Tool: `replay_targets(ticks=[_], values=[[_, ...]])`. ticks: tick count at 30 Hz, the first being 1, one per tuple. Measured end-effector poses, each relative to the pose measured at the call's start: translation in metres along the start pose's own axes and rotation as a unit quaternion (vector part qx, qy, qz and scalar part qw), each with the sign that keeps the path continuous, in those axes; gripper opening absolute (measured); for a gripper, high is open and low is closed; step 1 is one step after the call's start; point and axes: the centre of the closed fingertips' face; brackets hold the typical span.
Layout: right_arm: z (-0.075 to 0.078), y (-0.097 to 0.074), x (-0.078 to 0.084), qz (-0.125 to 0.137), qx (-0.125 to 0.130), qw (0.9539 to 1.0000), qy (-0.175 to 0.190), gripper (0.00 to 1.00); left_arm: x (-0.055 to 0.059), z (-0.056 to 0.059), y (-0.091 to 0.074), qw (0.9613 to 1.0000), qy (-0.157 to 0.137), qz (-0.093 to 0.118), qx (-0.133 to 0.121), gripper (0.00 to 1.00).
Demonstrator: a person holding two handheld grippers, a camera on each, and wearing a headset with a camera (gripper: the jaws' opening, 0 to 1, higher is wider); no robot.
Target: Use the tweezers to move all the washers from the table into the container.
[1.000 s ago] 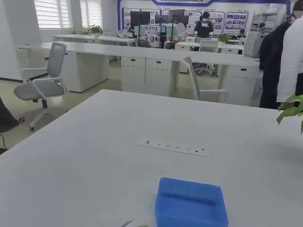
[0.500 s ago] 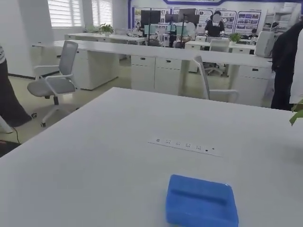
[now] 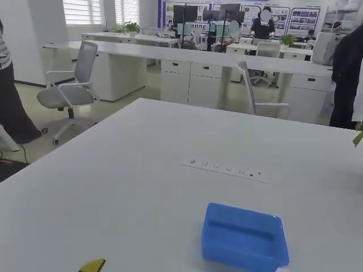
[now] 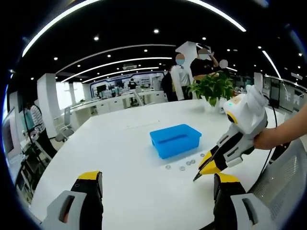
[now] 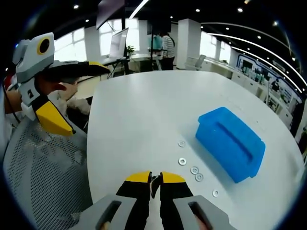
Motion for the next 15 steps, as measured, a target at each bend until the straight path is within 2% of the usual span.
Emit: replay_targets(ticks=[3,8,11,15], values=[[0.000,0.000,-0.001,-0.001,-0.001,1.0000,0.001,0.03,0.000,-0.006,0.001,0.9998,0.009,0.001,-0.017,0.99],[-0.001,-0.001,-0.002,-0.003,-0.002,1.0000,-0.001,0.03,-0.004,-0.015,0.003,0.9993,0.003,0.013,-0.034,0.99],[-0.001,-0.001,-0.003,-0.005,-0.003,1.0000,0.000,0.03,-0.004,-0.019,0.005,0.9989,-0.007,0.020,-0.041,0.99],[-0.001,-0.001,-0.003,-0.006,-0.004,1.0000,0.001,0.03,-0.003,-0.022,0.005,0.9986,-0.002,0.021,-0.048,0.96]])
Point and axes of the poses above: the centre of the closed fingertips' face, and the gripper's own axes: y roughly forward along the fingers, z roughly to its right, x roughly out of its underside, and after that the axes turned 6 degrees about -x, right-handed
